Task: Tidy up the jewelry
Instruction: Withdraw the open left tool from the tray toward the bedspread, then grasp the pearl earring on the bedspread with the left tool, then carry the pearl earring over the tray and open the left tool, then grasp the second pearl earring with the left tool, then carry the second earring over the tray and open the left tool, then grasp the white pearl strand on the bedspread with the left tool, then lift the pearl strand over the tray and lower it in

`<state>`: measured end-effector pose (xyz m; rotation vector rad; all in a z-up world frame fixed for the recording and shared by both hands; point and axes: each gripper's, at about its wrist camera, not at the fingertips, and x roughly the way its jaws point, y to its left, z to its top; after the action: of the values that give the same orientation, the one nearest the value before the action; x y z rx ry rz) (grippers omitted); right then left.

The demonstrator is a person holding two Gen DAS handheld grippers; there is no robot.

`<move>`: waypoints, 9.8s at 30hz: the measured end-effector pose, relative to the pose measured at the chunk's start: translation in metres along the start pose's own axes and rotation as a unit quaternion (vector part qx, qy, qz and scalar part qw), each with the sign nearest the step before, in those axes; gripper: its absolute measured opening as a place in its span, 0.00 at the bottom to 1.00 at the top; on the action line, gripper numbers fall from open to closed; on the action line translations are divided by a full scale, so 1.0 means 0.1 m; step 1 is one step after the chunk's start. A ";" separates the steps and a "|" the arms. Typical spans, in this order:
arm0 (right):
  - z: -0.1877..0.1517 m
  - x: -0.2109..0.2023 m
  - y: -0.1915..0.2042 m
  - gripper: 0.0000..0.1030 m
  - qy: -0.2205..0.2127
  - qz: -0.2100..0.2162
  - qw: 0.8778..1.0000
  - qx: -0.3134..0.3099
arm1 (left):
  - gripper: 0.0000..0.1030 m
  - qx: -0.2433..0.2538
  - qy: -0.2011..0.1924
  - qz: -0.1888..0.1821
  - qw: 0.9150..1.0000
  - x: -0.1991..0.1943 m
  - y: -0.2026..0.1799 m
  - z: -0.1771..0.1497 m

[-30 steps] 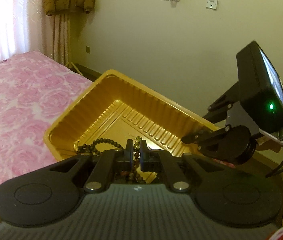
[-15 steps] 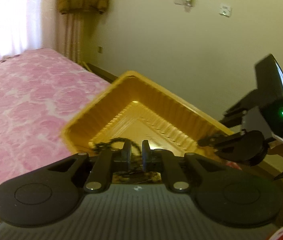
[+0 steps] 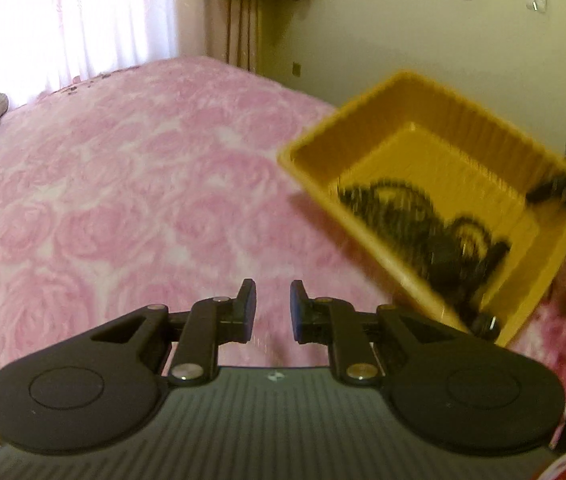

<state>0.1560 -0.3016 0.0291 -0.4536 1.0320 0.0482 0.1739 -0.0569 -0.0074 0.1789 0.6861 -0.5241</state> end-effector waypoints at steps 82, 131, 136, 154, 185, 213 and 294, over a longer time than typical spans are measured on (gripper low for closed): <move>0.01 0.00 0.00 0.05 0.002 0.000 1.000 -0.002 | 0.07 0.152 -0.069 -0.111 0.980 0.06 -1.37 0.40; -0.01 0.00 0.00 0.05 0.002 0.000 1.000 -0.001 | 0.14 0.021 -0.014 -0.002 1.000 0.36 -0.54 -0.33; -0.01 0.00 0.00 0.05 0.002 0.001 1.000 0.000 | 0.06 0.016 -0.007 -0.005 1.000 0.41 -0.52 -0.34; -0.01 0.00 0.00 0.05 0.002 0.000 1.000 -0.001 | 0.06 0.038 -0.090 -0.059 0.993 -0.24 -0.85 0.23; -0.01 0.00 0.00 0.05 0.002 0.001 1.000 0.000 | 0.33 0.083 -0.067 -0.130 0.986 -0.12 -1.33 0.23; -0.01 -0.01 0.01 0.05 0.004 -0.002 1.000 -0.005 | 0.30 0.030 -0.009 0.107 0.994 -0.29 0.26 -0.60; -0.04 -0.03 -0.04 0.05 0.000 0.002 1.000 -0.008 | 0.01 0.171 -0.055 -0.123 0.976 0.02 -1.23 1.80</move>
<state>0.1520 -0.3060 0.0312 -0.4662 1.0340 0.0598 0.2120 -0.2216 0.1308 0.3876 0.5085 -0.8842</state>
